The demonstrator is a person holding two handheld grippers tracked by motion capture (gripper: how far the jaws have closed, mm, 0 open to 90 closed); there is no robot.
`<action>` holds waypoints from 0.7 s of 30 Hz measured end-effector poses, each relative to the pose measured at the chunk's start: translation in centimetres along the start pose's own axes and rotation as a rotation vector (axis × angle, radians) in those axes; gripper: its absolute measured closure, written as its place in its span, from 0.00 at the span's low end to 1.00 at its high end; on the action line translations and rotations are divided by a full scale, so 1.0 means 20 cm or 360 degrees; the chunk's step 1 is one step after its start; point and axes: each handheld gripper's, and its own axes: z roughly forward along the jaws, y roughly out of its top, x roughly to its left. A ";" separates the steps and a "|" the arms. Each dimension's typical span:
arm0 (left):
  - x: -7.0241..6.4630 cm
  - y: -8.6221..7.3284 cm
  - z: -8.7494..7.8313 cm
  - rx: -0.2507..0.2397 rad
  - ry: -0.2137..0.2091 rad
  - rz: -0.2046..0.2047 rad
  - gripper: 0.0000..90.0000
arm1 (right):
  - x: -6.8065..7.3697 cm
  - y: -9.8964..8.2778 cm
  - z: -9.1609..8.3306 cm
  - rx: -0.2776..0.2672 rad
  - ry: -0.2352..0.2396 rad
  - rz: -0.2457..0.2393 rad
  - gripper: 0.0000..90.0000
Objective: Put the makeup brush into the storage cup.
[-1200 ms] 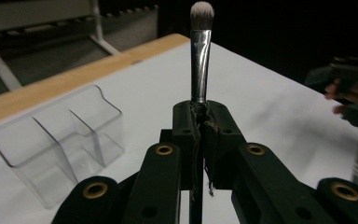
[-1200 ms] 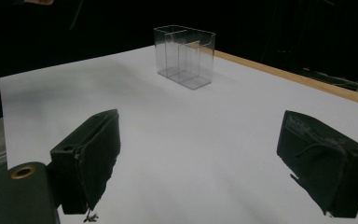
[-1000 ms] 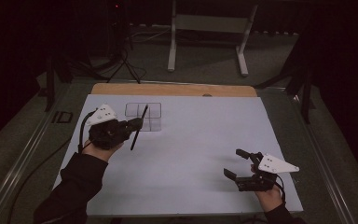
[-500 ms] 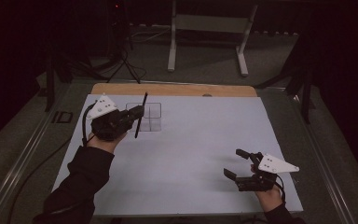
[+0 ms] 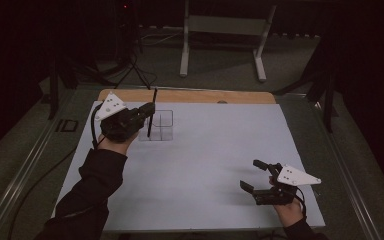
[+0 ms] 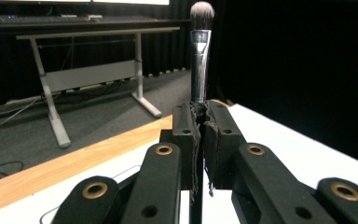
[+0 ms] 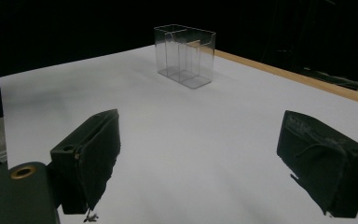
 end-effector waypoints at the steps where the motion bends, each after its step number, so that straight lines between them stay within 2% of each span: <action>1: 0.01 0.00 0.00 -0.0016 0.0011 -0.0008 0.94 | 0.00 0.00 0.00 -0.0002 0.0004 0.0000 0.15; 6: 0.03 0.01 0.02 -0.0053 0.0045 -0.0028 0.94 | 0.00 0.00 0.00 -0.0001 0.0008 -0.0008 0.15; 8: 0.03 0.02 0.04 -0.0045 0.0077 -0.0011 0.94 | 0.00 0.00 0.00 -0.0001 0.0007 -0.0006 0.15; 11: 0.04 0.02 0.07 -0.0088 0.0116 -0.0024 0.94 | 0.00 0.00 0.00 0.0000 0.0005 -0.0005 0.15; 15: 0.05 0.01 0.10 -0.0143 0.0126 -0.0029 0.94 | 0.00 0.00 0.00 -0.0001 0.0007 -0.0004 0.15; 19: 0.07 0.00 0.15 -0.0132 0.0140 -0.0065 0.94 | 0.00 0.00 0.00 0.0000 0.0008 -0.0004 0.15; 21: 0.07 -0.01 0.17 -0.0131 0.0167 -0.0052 0.94 | 0.00 0.00 0.00 0.0000 0.0007 -0.0006 0.15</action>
